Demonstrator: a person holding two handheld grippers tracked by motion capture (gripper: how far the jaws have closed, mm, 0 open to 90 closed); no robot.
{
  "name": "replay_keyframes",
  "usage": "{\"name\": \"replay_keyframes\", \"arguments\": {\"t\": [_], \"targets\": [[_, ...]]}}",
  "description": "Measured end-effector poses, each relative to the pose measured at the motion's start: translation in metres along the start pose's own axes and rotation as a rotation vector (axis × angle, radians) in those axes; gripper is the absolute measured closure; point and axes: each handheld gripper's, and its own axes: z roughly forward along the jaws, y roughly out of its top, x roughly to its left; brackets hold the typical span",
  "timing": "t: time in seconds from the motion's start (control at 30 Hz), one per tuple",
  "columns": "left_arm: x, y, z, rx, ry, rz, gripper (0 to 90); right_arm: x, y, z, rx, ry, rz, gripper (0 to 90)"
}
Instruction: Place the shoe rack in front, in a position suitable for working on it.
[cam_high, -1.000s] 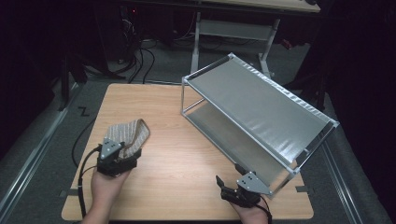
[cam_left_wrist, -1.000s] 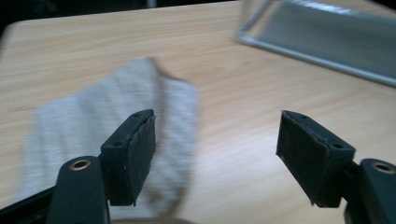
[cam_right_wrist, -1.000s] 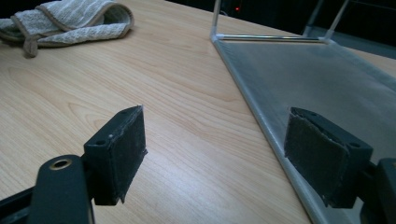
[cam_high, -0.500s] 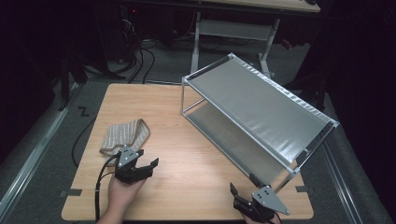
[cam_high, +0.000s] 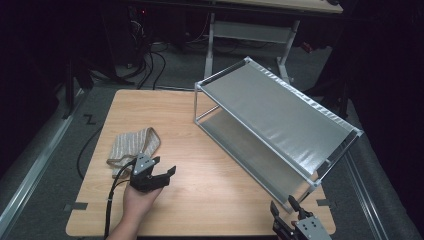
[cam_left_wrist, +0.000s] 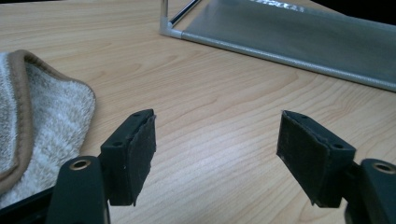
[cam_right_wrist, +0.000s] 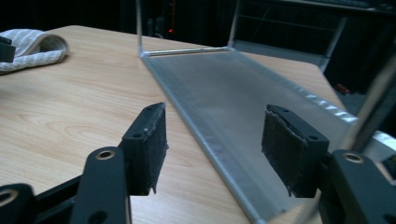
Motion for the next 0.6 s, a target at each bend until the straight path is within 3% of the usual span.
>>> {"name": "replay_keyframes", "arguments": {"t": [0.23,0.27,0.33,0.6], "targets": [[-0.001,0.001,0.008,0.007,-0.019,-0.001,29.1,-0.009,-0.002,-0.012,-0.011,-0.067,0.022,46.4],[-0.002,0.002,0.010,0.011,-0.025,0.000,29.1,-0.013,-0.003,-0.015,-0.014,-0.108,0.028,47.8],[-0.003,0.002,0.010,0.009,-0.028,0.003,29.5,-0.018,-0.003,-0.016,-0.020,-0.131,0.034,49.1],[-0.003,-0.001,0.005,0.017,-0.020,0.015,30.4,-0.033,0.000,-0.008,-0.038,-0.191,0.058,54.8]]}}
